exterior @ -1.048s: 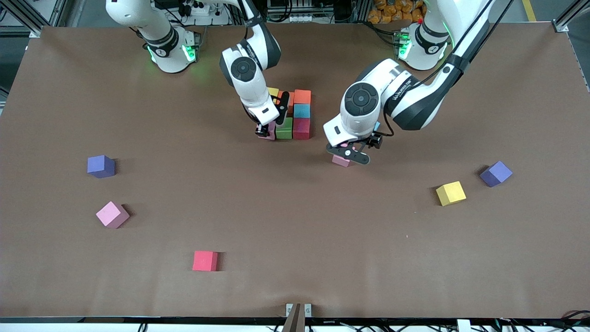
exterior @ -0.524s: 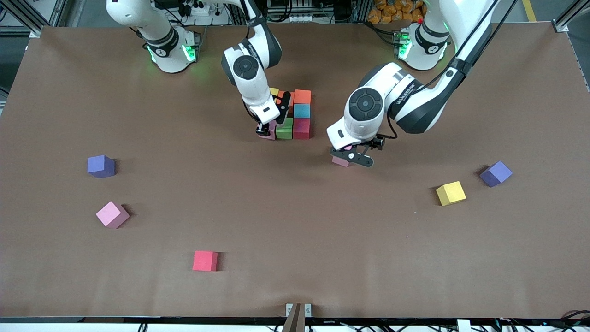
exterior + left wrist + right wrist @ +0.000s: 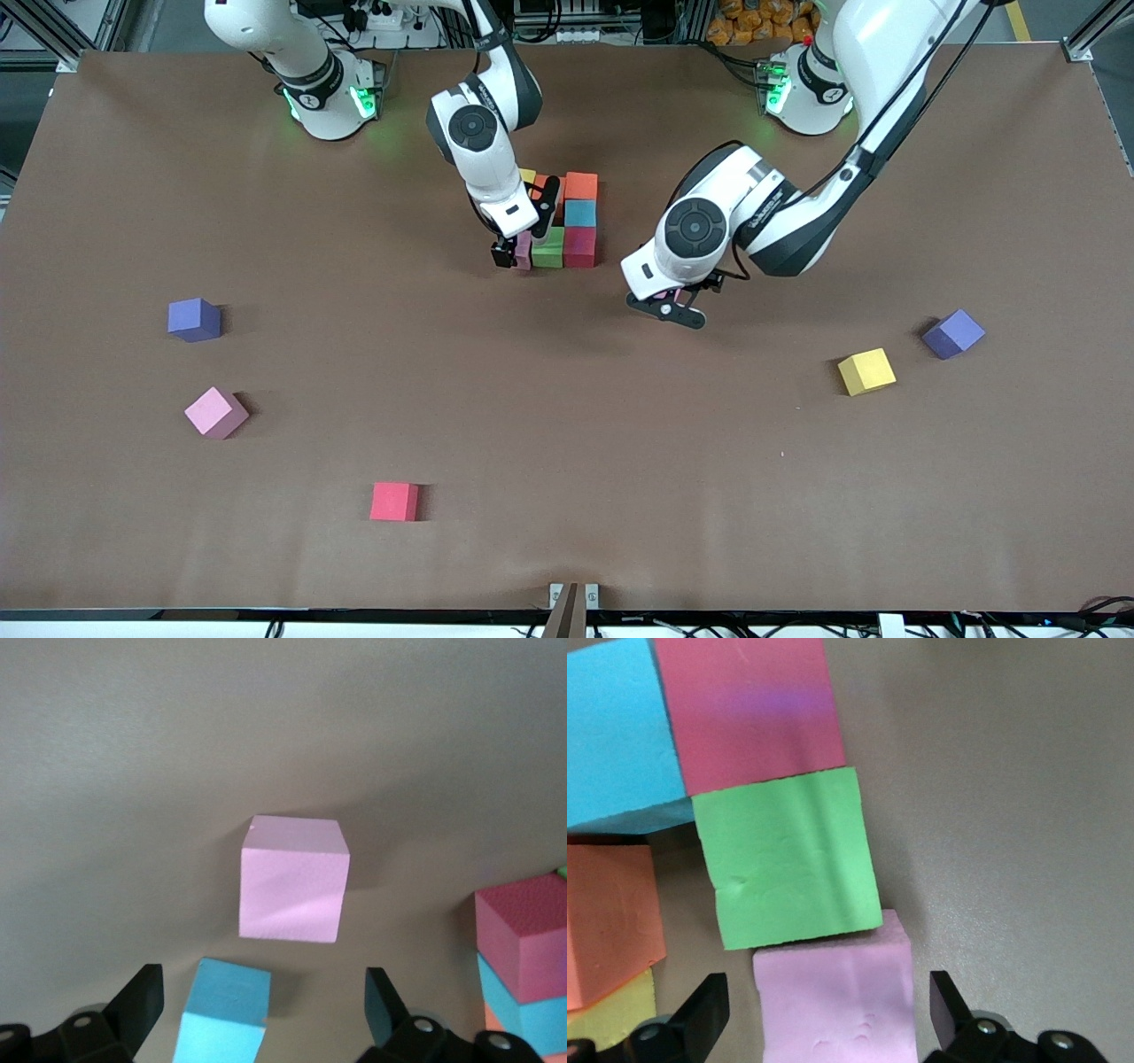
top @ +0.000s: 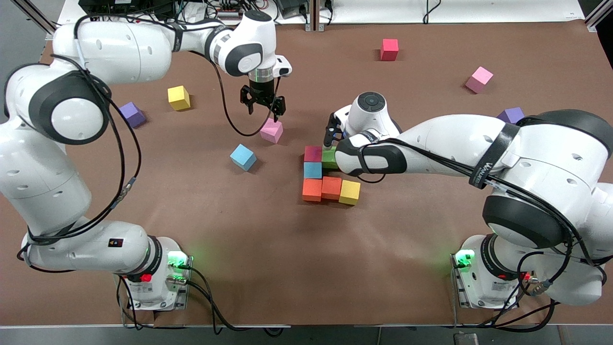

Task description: Form number 2 with 11 blocks

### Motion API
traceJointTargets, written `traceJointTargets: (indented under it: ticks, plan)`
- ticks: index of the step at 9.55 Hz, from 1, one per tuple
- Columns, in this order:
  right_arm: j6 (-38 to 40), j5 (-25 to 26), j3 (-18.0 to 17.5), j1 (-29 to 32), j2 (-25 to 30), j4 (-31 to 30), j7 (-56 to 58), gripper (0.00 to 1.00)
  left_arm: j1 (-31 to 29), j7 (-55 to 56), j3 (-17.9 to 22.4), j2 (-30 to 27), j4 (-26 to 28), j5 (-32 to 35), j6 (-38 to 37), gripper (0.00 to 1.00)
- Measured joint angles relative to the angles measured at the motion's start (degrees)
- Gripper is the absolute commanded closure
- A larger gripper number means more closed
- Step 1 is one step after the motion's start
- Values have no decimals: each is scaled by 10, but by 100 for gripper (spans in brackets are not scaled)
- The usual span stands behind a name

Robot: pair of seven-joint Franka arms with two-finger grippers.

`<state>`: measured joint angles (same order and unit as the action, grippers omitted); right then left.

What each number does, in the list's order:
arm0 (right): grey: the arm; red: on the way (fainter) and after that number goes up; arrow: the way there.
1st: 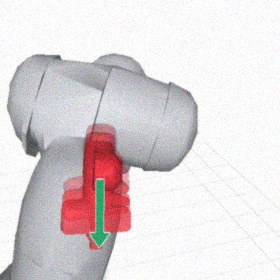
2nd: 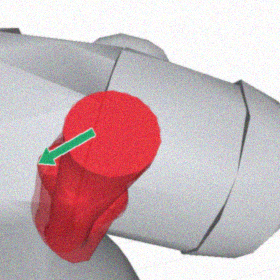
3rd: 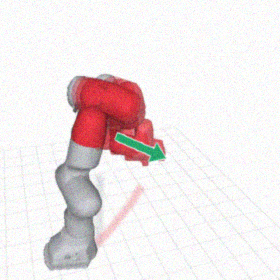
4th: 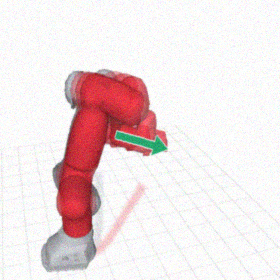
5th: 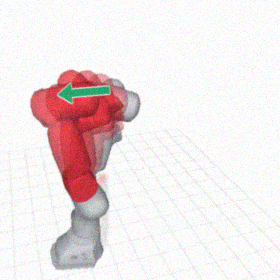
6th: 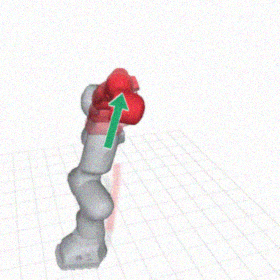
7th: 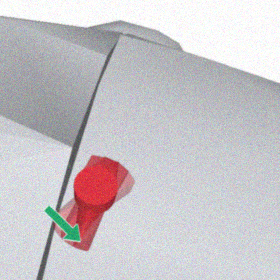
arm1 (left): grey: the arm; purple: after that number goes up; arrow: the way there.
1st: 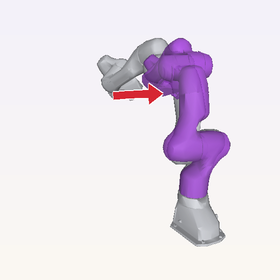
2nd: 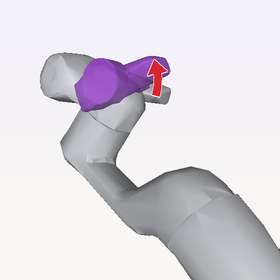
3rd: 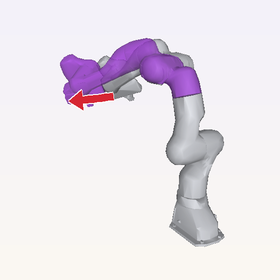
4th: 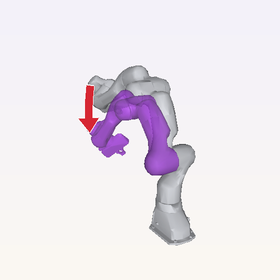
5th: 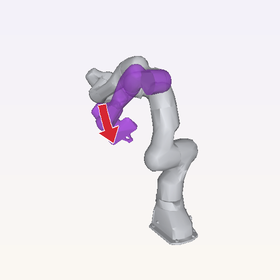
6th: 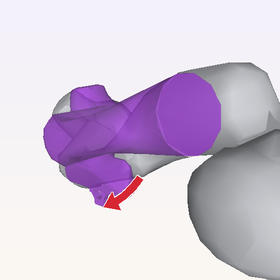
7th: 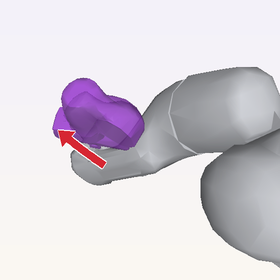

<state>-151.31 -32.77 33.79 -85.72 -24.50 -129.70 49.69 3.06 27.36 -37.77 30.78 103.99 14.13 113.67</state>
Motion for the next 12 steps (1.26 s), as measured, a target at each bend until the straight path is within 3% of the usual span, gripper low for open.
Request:
traceJointTargets:
  ticks: [4, 8, 12]
  plan:
    - [14, -2, 0, 0, 4, 1, -1, 0, 11, 25, 0, 17, 0, 6, 20, 0]
    - [70, -3, 6, 0, 51, 3, -1, 0, 17, 26, 0, 55, 0, 64, 38, 0]
    - [111, -3, 42, 1, 83, 2, 12, 0, 20, 26, 0, 72, 0, 79, 50, 0]
